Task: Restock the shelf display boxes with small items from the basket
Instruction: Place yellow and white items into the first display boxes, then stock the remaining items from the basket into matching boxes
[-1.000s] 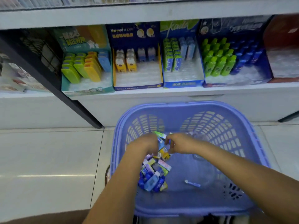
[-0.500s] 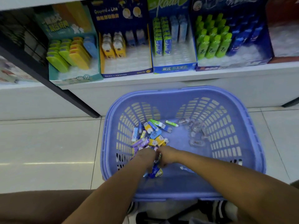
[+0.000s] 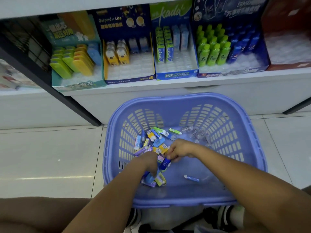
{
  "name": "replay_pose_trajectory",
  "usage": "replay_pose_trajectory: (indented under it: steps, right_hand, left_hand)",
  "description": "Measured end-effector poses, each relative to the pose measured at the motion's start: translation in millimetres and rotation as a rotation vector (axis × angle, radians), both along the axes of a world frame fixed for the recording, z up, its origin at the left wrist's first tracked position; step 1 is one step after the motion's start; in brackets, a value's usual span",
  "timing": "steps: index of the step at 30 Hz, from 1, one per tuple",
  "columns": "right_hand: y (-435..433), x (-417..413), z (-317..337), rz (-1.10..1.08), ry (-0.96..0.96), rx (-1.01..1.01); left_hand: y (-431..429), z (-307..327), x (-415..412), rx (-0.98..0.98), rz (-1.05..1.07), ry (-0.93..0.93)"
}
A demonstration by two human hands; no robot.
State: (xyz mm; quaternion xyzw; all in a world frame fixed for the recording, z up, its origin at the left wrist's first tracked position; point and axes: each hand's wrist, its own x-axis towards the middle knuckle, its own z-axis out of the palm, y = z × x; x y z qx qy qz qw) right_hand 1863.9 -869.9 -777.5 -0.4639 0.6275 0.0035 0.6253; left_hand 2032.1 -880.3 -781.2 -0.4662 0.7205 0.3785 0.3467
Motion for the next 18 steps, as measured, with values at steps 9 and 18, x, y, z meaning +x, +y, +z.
replay_pose_trajectory:
  steps: [9,18]
  right_hand:
    - [-44.3,-74.7,114.0,-0.145,0.073,-0.263]
    - [-36.3,-121.1,208.6,-0.432,0.071,-0.653]
  left_hand:
    - [-37.8,65.5,-54.4,0.571,1.097,0.767]
    - [-48.8,141.6,-129.1,0.645,0.910,1.206]
